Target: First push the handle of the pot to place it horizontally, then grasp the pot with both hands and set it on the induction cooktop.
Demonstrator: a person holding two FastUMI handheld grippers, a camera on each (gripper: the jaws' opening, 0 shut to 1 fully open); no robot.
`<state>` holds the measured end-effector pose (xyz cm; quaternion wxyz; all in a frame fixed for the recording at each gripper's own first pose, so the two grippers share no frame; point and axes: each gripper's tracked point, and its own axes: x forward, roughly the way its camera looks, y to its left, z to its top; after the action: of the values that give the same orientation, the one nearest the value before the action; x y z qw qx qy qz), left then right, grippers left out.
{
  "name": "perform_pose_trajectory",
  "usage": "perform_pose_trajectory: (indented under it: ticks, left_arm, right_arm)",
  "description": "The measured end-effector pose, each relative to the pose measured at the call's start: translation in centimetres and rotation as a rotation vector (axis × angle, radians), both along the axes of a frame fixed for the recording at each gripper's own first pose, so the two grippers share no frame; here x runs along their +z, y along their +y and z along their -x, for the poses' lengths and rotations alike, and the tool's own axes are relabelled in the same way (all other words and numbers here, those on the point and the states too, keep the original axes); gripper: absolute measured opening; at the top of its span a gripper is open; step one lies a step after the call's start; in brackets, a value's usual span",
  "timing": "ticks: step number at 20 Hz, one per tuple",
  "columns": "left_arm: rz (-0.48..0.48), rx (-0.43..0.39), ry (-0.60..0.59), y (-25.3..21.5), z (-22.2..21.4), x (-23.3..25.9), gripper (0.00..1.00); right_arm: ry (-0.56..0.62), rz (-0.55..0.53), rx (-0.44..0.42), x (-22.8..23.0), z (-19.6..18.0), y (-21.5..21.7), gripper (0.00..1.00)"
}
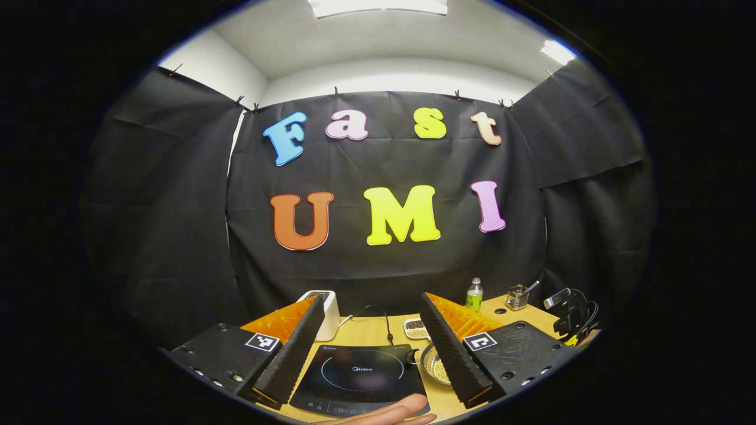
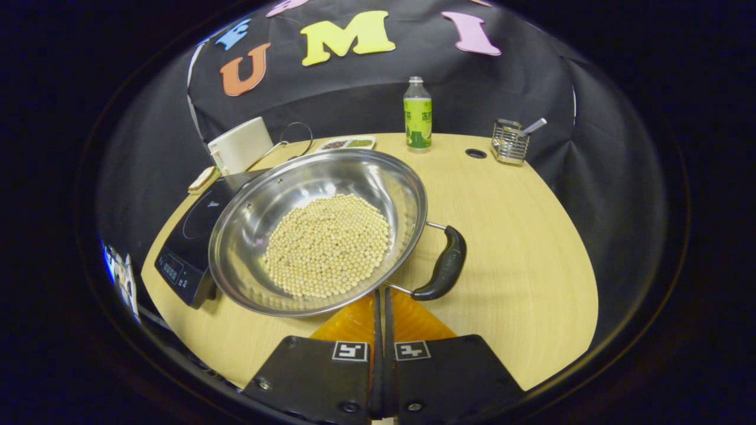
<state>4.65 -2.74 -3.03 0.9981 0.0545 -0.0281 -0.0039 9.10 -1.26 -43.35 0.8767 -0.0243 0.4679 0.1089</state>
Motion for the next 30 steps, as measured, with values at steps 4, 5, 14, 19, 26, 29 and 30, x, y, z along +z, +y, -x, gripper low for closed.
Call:
perform_pose_trajectory:
  ticks: [4, 5, 14, 19, 26, 29, 30]
  left_arm:
    - [0.029, -0.013, 0.021, 0.2, -1.3, -0.6, 0.97]
    - [0.035, -0.007, 0.022, 0.6, -1.6, -0.5, 0.97]
    - [0.052, -0.013, 0.050, 0.0, -4.6, -1.8, 0.97]
    - [0.074, -0.032, 0.104, -0.5, -6.4, -3.8, 0.97]
    - [0.066, 0.016, 0.196, 0.4, -9.5, -7.5, 0.96]
    - [0.058, 0.035, 0.255, 0.7, -10.6, -10.1, 0.97]
    - [0.073, 0.028, 0.277, 0.5, -10.8, -11.2, 0.97]
  right_arm:
    - [0.034, -0.034, -0.017, -0.1, -0.9, -0.6, 0.04]
    - [0.040, -0.048, -0.023, -0.1, -1.2, -0.8, 0.04]
    - [0.045, -0.044, -0.050, -0.2, -4.8, -2.9, 0.01]
    - [0.038, -0.033, -0.064, -0.1, -6.7, -3.8, 0.04]
    - [-0.023, -0.004, -0.078, -0.1, -8.5, -4.7, 0.04]
    - [-0.059, 0.026, -0.096, 0.3, -9.0, -5.6, 0.04]
    - [-0.067, 0.026, -0.098, 0.6, -8.8, -5.6, 0.04]
